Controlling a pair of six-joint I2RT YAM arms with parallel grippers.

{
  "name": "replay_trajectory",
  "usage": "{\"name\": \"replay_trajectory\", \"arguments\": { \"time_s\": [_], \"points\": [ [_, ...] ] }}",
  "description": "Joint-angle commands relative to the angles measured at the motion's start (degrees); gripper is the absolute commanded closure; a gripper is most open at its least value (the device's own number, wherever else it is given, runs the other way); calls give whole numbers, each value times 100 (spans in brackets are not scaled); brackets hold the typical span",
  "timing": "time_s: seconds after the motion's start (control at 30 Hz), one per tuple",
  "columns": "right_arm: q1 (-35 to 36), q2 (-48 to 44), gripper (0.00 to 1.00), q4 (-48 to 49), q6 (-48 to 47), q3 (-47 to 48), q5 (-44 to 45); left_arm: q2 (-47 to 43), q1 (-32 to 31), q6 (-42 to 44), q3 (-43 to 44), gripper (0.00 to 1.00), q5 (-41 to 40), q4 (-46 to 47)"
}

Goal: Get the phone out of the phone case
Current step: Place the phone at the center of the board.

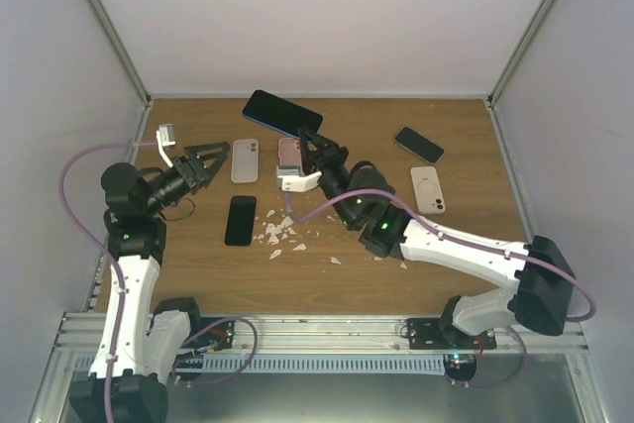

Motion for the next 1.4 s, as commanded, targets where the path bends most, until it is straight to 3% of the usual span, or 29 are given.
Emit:
{"name": "replay_trajectory", "arguments": {
  "time_s": [0.0, 0.43, 0.7, 1.37],
  "points": [
    [282, 146, 100, 1122, -533, -63, 192, -229, 51, -788, -405, 20, 117, 797],
    [761, 1138, 99, 1661, -637, 383, 697, -484, 1, -1338, -1179, 16, -758, 1832],
    [919, 1761, 99, 1959, -532, 754, 991, -111, -34, -1750, -1227, 16, -1381, 2230],
    [1082, 2375, 100, 1858, -345, 1171, 1179, 374, -50, -2018, -962, 74, -1593, 1704]
  ]
}}
